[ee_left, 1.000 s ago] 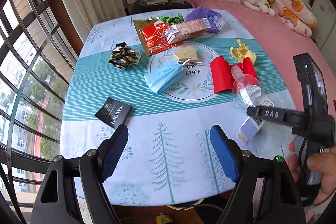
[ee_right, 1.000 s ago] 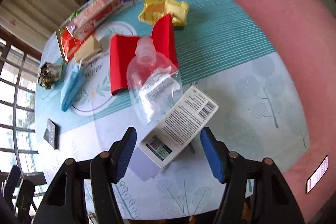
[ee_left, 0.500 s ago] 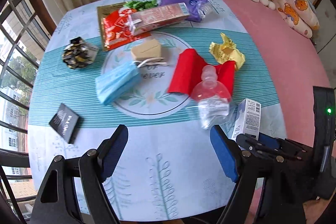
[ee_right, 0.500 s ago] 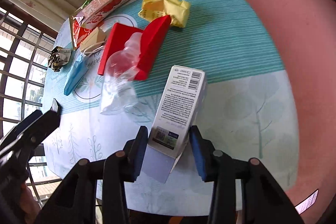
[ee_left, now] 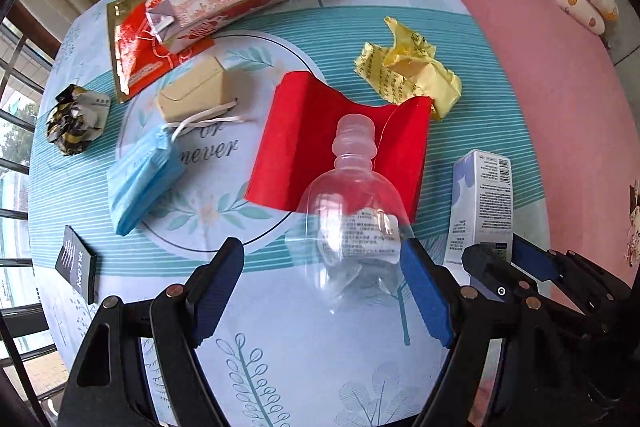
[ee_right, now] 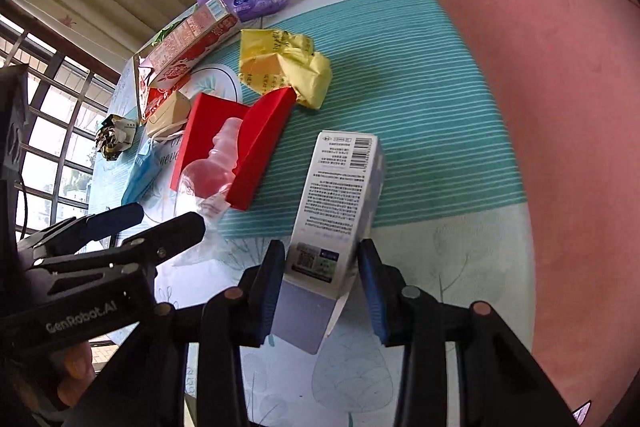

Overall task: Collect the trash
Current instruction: 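Grasp the clear plastic bottle with the left tool while the right tool grasps the white-and-purple box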

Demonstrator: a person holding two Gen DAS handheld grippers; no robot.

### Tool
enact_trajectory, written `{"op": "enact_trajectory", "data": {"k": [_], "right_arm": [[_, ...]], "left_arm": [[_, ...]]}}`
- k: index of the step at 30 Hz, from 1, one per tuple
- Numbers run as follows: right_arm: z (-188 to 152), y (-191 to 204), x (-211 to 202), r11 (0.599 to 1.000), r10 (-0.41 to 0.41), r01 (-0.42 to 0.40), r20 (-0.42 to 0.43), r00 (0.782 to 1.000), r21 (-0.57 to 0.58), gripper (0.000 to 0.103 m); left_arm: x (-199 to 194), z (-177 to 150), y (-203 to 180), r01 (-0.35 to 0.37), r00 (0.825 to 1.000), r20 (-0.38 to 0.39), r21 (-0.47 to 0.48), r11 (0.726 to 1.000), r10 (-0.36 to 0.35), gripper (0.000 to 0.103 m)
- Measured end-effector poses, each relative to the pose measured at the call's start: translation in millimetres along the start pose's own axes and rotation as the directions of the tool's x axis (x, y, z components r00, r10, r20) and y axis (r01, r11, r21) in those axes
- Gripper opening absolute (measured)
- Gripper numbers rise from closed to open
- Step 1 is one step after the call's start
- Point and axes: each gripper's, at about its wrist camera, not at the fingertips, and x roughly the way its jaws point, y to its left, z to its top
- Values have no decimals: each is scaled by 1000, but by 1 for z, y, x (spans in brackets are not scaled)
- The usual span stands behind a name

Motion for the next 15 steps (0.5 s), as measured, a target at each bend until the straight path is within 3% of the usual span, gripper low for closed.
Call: {"op": "enact_trajectory", "data": {"k": [7,14,15], "right_arm": [[1,-6,-2,999,34,-35,-12,999,-25,38],[1,-9,-1,998,55,-56,-22,998,-32,38],[1,-10,-1,998,58,-59,-22,998,-30,38]], "left_arm": [[26,11,-4,6,996,-89,-13,1000,-7,79],[43,16,-6,-3,992,-124,-9,1000,2,79],[45,15,-4,-7,992,-128,-14,1000,5,73]]}}
